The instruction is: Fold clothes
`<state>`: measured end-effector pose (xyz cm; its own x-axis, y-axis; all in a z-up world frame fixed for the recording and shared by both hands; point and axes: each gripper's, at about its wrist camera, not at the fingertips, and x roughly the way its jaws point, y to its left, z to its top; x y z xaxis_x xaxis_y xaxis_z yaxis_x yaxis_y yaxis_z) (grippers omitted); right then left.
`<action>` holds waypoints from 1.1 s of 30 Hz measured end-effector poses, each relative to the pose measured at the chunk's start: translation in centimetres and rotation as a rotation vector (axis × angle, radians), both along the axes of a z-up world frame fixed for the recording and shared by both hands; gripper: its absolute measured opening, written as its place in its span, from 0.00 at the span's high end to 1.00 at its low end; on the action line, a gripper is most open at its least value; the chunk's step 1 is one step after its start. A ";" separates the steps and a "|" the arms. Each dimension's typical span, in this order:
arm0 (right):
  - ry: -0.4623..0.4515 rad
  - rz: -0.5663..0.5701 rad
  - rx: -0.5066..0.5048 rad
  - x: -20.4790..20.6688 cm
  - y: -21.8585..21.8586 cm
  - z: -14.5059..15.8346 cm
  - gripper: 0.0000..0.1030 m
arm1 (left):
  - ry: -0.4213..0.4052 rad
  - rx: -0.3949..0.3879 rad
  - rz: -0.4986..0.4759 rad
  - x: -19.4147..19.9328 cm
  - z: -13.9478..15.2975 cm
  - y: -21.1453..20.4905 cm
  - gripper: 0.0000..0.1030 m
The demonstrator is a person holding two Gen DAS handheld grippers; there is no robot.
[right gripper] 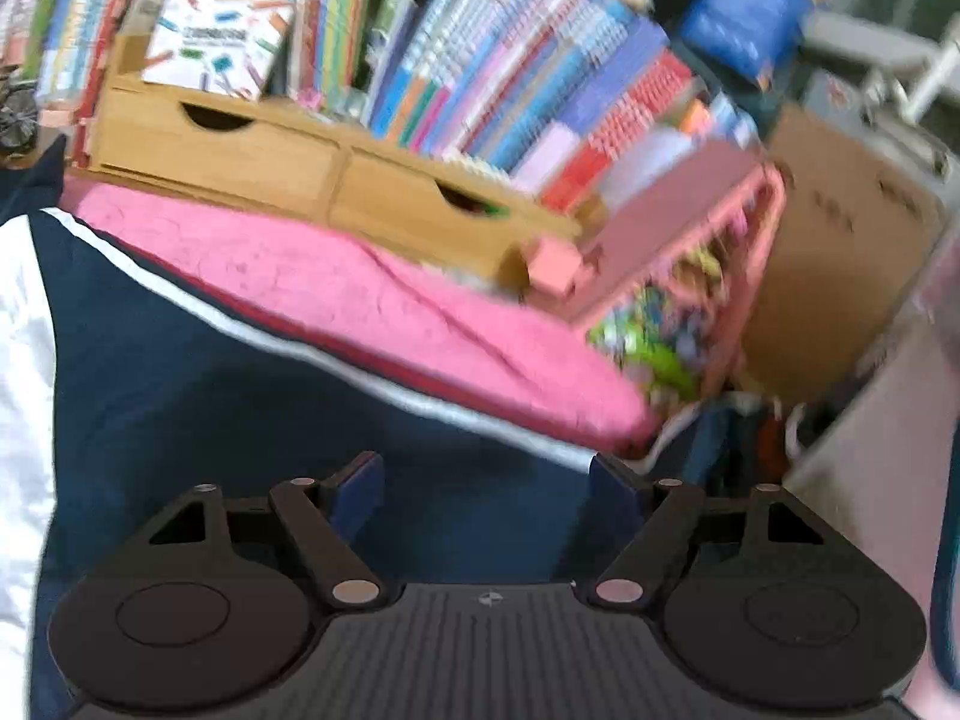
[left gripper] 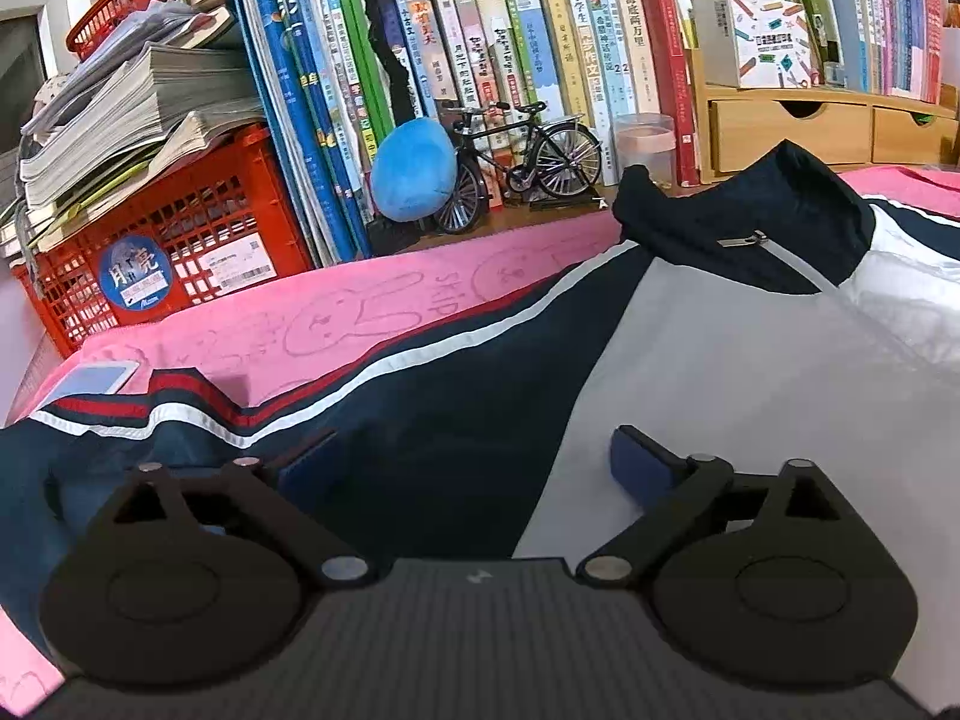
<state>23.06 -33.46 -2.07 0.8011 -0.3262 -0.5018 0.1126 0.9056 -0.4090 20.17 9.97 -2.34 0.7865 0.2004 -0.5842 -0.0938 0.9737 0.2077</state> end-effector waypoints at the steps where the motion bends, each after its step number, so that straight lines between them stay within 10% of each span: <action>1: -0.002 0.014 0.025 -0.6 0.8 0.0 0.28 | -0.001 0.005 0.007 0.0 0.0 0.0 0.00; 12: 0.071 0.679 0.179 -6.0 22.2 -0.1 0.21 | -0.068 0.148 0.050 -5.8 1.8 1.4 0.00; 18: 0.059 0.670 0.158 -4.4 25.7 -2.2 0.17 | -0.127 0.176 0.474 -8.5 3.7 11.9 0.00; 22: 0.028 0.675 0.134 -5.1 26.3 -2.5 0.16 | -0.179 0.046 0.776 -7.4 2.4 21.2 0.00; 28: 0.016 0.673 0.108 -5.3 26.2 -2.4 0.15 | -0.130 -0.303 0.872 -4.3 -0.2 30.5 0.03; 29: 0.017 0.671 0.110 -5.2 26.2 -2.4 0.14 | -0.156 -0.331 0.863 -4.2 -0.2 30.9 0.05; 31: 0.015 0.669 0.109 -5.2 26.2 -2.4 0.14 | -0.194 -0.352 0.856 -3.9 -0.1 31.5 0.69; 33: 0.011 0.668 0.104 -5.3 26.4 -2.4 0.14 | -0.181 -0.294 0.872 -3.4 0.0 31.5 0.82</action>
<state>17.81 -7.07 -4.49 0.8085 0.2879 -0.5133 -0.4892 0.8136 -0.3142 16.74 41.48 -2.33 0.5120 0.6255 -0.5888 -0.8222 0.5554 -0.1249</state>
